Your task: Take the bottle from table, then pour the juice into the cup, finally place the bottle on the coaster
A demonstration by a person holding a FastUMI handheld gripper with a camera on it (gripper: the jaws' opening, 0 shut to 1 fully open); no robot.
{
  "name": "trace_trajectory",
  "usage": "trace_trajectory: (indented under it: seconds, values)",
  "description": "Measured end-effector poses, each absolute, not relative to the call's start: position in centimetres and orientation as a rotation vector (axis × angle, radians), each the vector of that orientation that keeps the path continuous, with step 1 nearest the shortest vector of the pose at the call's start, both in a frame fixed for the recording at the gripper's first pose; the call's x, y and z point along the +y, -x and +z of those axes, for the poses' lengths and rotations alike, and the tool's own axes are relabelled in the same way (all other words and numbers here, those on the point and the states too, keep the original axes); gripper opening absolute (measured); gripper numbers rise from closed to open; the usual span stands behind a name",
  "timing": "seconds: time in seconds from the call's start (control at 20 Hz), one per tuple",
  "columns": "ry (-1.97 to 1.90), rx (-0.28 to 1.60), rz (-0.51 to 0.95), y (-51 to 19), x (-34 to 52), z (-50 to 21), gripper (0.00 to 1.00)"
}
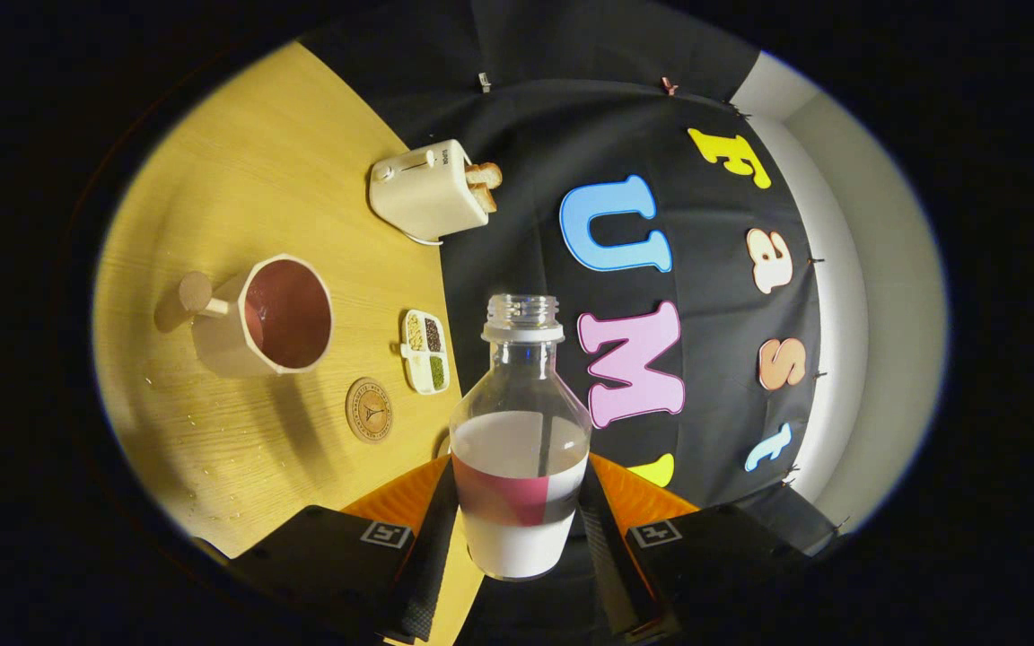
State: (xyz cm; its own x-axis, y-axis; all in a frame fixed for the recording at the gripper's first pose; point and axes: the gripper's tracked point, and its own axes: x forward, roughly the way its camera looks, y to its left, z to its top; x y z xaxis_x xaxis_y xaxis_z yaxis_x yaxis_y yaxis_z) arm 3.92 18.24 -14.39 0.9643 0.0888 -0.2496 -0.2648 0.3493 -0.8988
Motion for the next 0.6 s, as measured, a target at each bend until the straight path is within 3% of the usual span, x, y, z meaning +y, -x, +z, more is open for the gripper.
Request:
trace_trajectory:
  seconds: [0.6]
  values:
    - [1.394,0.233,0.294,-3.4,19.5,-17.7,0.73]
